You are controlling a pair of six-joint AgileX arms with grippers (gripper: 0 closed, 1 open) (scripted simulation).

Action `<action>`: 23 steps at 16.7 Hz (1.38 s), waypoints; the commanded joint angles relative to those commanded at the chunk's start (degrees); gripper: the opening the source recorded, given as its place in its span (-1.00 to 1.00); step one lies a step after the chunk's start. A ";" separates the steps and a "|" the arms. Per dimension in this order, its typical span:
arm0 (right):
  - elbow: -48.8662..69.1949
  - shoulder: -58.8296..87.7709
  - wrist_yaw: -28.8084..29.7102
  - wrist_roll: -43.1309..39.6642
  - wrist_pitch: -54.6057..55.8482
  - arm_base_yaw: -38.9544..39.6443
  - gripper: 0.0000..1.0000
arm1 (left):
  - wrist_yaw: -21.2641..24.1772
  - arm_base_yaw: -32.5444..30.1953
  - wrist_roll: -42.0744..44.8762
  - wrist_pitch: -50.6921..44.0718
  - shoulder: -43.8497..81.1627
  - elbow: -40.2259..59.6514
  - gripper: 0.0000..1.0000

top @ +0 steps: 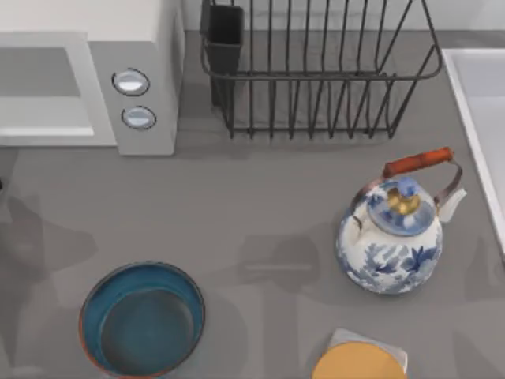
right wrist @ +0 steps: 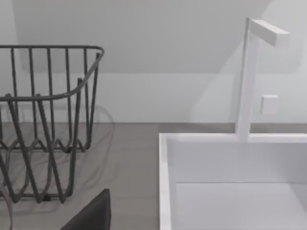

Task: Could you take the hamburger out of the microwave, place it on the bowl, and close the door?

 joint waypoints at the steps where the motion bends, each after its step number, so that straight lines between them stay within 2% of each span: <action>1: 0.00 0.00 0.00 0.00 0.00 0.00 1.00 | -0.03 0.01 0.01 -3.01 -2.83 0.10 -1.00; 8: 0.00 0.00 0.00 0.00 0.00 0.00 1.00 | -0.24 0.10 0.05 -20.37 -19.03 0.84 -1.00; 16: 0.00 0.00 0.00 0.00 0.00 0.00 1.00 | -0.34 -0.19 -0.39 -22.55 -20.31 1.26 -1.00; 20: 0.00 0.00 0.00 0.00 0.00 0.00 1.00 | -1.10 -3.92 -8.28 -30.43 -18.00 7.86 -1.00; 23: 0.00 0.00 0.00 0.00 0.00 0.00 1.00 | -2.48 -9.34 -20.59 -42.65 -14.56 16.69 -1.00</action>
